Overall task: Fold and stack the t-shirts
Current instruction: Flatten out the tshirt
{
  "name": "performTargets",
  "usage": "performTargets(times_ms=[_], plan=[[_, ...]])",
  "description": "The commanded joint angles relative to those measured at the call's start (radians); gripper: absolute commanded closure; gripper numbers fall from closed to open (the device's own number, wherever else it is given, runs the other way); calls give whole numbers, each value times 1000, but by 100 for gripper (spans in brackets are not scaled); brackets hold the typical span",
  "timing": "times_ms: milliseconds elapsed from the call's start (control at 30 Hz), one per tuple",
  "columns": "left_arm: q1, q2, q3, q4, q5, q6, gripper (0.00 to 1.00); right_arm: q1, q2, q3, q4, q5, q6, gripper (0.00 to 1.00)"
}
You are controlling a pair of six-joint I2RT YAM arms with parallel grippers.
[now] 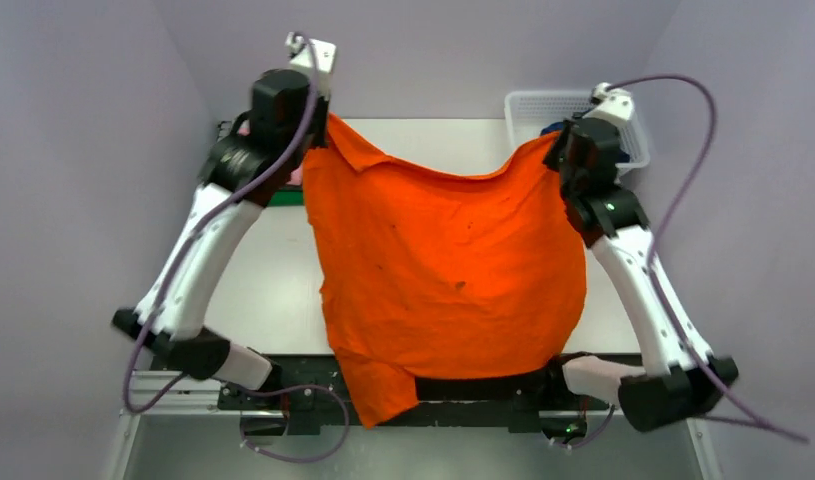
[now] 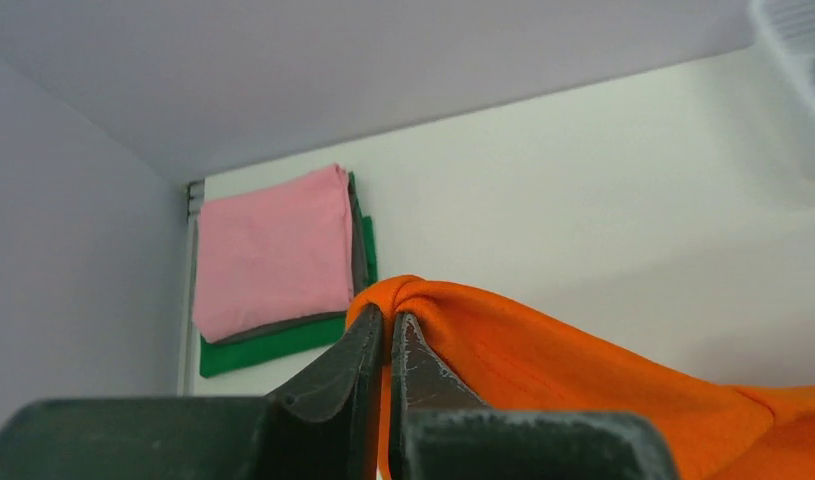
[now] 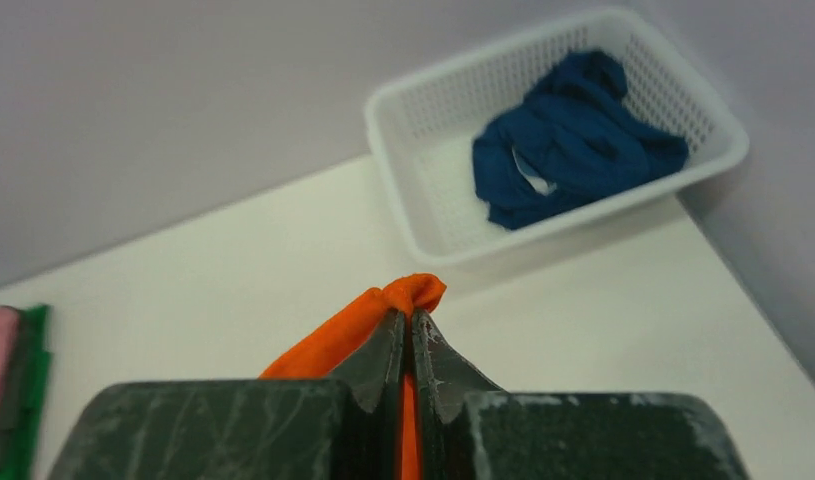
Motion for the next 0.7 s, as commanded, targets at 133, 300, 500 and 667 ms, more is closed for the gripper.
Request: performTargets(times_ms=[133,300,500,667], plan=[[171,781,369,-117,71,-91,61,-58,627,-10,65,191,147,96],[185,1002,557,-185,112,-129,0,-63,877,238,-165,352,229,60],[185,722,134,113,256,-201,0,-63,722,49,-59,260,244,19],[185,705,83,75,331,-349,0,-62,523,-204,92,4,242,11]])
